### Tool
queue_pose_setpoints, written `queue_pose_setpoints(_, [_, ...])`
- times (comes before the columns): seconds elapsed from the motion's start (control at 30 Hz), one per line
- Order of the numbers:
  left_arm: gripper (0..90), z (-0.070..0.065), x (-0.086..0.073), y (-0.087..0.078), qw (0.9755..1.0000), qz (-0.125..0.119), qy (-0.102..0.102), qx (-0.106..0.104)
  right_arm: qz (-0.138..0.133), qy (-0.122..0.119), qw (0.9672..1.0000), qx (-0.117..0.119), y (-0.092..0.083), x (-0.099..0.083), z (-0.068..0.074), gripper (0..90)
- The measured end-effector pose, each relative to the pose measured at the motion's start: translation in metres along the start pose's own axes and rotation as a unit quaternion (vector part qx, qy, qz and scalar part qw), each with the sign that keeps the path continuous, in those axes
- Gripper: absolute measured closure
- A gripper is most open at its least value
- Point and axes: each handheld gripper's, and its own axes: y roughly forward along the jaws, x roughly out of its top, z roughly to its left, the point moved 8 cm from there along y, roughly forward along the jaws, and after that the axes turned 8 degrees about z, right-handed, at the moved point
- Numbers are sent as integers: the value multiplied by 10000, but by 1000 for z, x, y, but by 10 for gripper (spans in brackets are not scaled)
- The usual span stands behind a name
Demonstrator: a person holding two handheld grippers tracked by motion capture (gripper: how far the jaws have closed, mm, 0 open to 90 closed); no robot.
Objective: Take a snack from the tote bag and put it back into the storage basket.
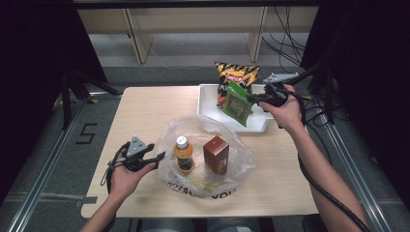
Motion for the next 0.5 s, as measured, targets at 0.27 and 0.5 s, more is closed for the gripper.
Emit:
queue_pose_setpoints(0.27, [434, 0, 0, -1, 10000, -42, -52, 6, 70, -13, 10000, 1, 7, 0, -2, 900])
queue_pose_setpoints(0.5, [434, 1, 0, -2, 10000, -43, -20, 23, 144, -22, 9999, -4, 14, -2, -5, 900])
